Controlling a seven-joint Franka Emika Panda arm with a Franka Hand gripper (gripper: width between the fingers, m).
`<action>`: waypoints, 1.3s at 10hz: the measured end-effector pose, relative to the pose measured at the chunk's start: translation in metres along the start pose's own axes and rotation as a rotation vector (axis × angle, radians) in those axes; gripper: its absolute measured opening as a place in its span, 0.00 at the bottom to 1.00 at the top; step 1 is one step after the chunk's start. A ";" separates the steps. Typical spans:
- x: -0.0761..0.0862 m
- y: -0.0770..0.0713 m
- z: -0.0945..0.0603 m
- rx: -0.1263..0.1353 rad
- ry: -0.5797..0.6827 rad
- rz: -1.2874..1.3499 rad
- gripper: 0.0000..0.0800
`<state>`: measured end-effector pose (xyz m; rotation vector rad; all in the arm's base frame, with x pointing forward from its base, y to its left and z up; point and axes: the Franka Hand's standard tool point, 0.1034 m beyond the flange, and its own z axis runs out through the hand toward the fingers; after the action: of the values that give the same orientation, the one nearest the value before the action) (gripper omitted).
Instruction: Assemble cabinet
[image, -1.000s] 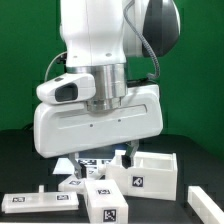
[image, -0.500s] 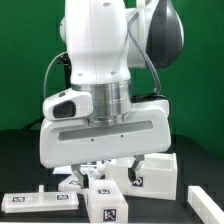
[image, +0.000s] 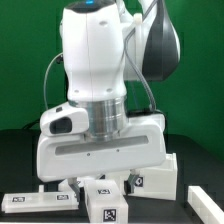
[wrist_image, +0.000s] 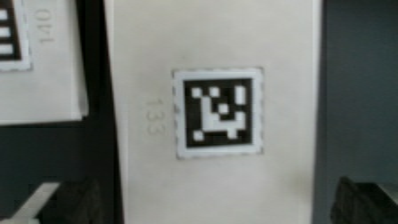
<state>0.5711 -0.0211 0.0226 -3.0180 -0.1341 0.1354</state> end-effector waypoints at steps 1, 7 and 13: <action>0.000 -0.003 0.006 0.001 -0.008 0.002 0.81; 0.000 -0.005 0.007 0.001 -0.008 0.008 0.70; -0.013 0.005 -0.058 0.041 -0.101 0.020 0.70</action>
Offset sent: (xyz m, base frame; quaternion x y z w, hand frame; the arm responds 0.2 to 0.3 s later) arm 0.0000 0.0000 0.0000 0.0000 0.0000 0.0000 1.0000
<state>0.5645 -0.0340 0.0807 -2.9728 -0.1094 0.2889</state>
